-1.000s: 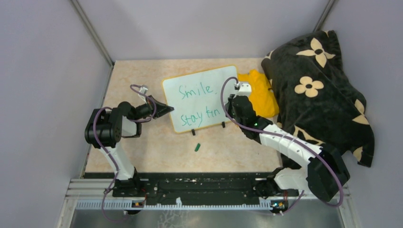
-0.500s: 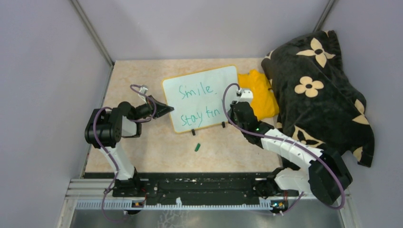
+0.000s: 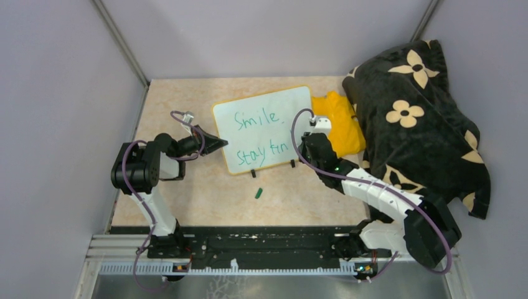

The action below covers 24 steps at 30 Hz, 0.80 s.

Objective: Write a sentence on the whiteboard

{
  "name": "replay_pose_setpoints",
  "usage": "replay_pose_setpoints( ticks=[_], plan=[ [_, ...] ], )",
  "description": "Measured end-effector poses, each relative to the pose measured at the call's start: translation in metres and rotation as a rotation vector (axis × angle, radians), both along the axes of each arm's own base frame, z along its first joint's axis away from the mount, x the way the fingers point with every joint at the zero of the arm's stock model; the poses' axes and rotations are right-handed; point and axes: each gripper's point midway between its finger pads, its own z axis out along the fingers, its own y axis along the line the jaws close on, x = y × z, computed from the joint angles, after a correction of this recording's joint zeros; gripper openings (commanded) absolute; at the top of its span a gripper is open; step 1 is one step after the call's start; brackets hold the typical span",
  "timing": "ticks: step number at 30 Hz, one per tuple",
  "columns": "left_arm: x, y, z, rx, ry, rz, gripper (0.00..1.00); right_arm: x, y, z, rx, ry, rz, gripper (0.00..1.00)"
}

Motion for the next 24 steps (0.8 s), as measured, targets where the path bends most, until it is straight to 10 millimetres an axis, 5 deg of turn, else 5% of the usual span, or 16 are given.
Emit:
replay_pose_setpoints(
  ticks=[24],
  plan=[
    [0.0, -0.001, 0.0, -0.001, -0.001, 0.001, 0.0, 0.006, 0.016, 0.005, 0.018, 0.008, 0.049, 0.0]
  ],
)
